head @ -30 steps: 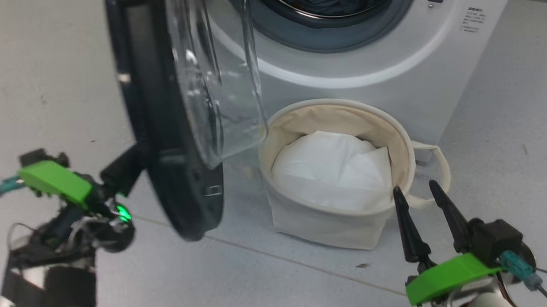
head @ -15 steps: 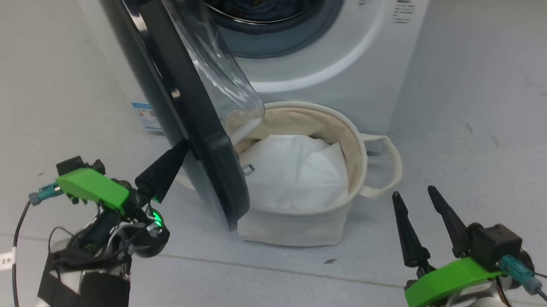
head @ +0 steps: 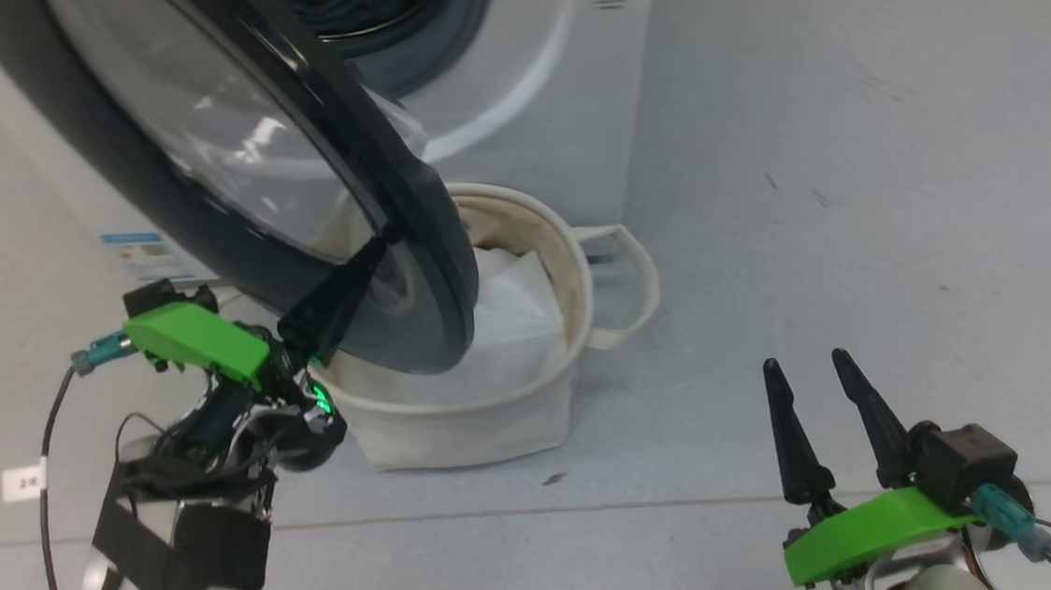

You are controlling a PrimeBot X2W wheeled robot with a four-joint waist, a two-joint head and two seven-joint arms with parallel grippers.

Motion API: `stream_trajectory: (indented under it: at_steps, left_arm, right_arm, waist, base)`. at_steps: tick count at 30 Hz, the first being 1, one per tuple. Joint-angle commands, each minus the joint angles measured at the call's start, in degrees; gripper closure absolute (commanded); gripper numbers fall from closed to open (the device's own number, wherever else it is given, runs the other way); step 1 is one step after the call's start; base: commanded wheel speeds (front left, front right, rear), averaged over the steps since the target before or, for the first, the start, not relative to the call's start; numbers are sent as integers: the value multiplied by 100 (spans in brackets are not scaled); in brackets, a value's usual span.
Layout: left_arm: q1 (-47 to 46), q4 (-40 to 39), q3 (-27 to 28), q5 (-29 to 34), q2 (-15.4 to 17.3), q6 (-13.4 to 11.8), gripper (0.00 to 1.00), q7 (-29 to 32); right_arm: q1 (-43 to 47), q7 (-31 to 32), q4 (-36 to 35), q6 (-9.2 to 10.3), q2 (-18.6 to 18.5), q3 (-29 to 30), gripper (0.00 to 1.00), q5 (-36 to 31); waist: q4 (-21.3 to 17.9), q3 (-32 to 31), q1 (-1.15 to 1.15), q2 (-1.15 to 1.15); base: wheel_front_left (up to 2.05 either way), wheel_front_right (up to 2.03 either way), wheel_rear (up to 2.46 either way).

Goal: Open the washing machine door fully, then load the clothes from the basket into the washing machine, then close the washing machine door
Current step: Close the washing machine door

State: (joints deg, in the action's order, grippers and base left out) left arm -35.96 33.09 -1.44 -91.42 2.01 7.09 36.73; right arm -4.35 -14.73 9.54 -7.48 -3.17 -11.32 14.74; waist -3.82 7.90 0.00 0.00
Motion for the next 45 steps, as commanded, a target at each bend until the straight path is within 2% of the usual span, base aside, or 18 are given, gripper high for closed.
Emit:
stream_trajectory:
  at_steps: [1, 8, 11, 15, 18, 20, 23, 26, 27, 29, 30, 33, 37, 38, 39, 40, 45]
  left_arm:
    - [-323, -254, 136, 50, 97, 39, 100, -100]
    - [-623, -259, 166, 220, 94, 39, 100, -542]
    - [-640, -420, 87, 496, 175, 39, 100, -824]
    - [-498, -566, -4, 668, 257, 39, 100, -1107]
    - [-367, -760, -219, 1030, 416, 39, 100, -1449]
    - [-224, -1055, -543, 1628, 644, 39, 100, -2002]
    - [43, -1314, -1425, 3042, 1151, 39, 100, -3344]
    - [304, -1080, -2001, 3988, 1430, 39, 100, -4685]
    - [372, -953, -2116, 4296, 1489, 40, 100, -4952]
    - [520, -754, -2109, 4839, 1480, -36, 100, -5144]
    - [596, -772, -1982, 5120, 1441, -171, 100, -5162]
    - [991, -950, -1610, 5887, 1199, -516, 100, -5169]
    - [1498, -1378, -1104, 6730, 863, -767, 100, -5171]
    - [1620, -1494, -979, 6901, 768, -799, 94, -5171]
    - [1735, -1618, -850, 7056, 665, -815, 16, -5172]
    - [1858, -1696, -742, 7188, 568, -813, 1, -5172]
    - [2190, -1867, -389, 7598, 305, -743, 0, -5172]
  right_arm:
    - [-187, -27, -210, -1, 29, -110, 0, 31]
    - [-314, -27, -286, -1, 29, -62, 0, 133]
    - [-363, -27, -297, -1, 29, -77, 0, 189]
    - [-420, -27, -426, -1, 29, 21, 0, 225]
    - [-426, -27, -624, -1, 29, 64, 0, 254]
    - [-424, -27, -711, -1, 29, 67, 0, 240]
    - [-423, -27, -766, -1, 29, 52, 0, 176]
    - [-379, -27, -764, -1, 29, 27, 0, 134]
    - [-357, -27, -768, -1, 29, 18, 0, 126]
    - [-306, -27, -775, -1, 29, -16, 0, 81]
    - [-287, -27, -791, -1, 29, -41, 0, 58]
    - [-231, -27, -833, -1, 29, -88, 0, -29]
    - [-196, -27, -994, -1, 29, -254, 0, -125]
    - [-187, -27, -1088, -1, 29, -329, 0, -80]
    - [-173, -27, -1174, -1, 29, -364, 0, -54]
    - [-156, -27, -1243, -1, 29, -387, 0, -46]
    - [-83, -27, -1242, -1, 29, -397, 0, -96]
  waist:
    - [-215, 132, 0, 0]
    - [-601, 448, 0, 0]
    - [-711, 526, 0, 0]
    - [-690, 590, 0, 0]
    - [-568, 578, 0, 0]
    - [-456, 552, 0, 0]
    - [-261, 456, 0, 0]
    - [-86, 279, 0, 0]
    - [-35, 220, 0, 0]
    - [63, 127, 0, 0]
    - [109, 100, 0, 0]
    - [262, 41, 0, 0]
    - [414, -21, 0, 0]
    - [435, -32, 0, 0]
    - [453, -45, 0, 0]
    - [466, -57, 0, 0]
    - [505, -103, 0, 0]
  base:
    - [0, 0, 0]
    - [0, 0, 0]
    - [0, 0, 0]
    - [0, 0, 0]
    - [0, 0, 0]
    - [0, 0, 0]
    - [0, 0, 0]
    - [0, 0, 0]
    - [0, 0, 0]
    - [0, 0, 0]
    - [0, 0, 0]
    - [0, 0, 0]
    - [0, 0, 0]
    - [0, 0, 0]
    - [0, 0, 0]
    - [0, 0, 0]
    - [0, 0, 0]
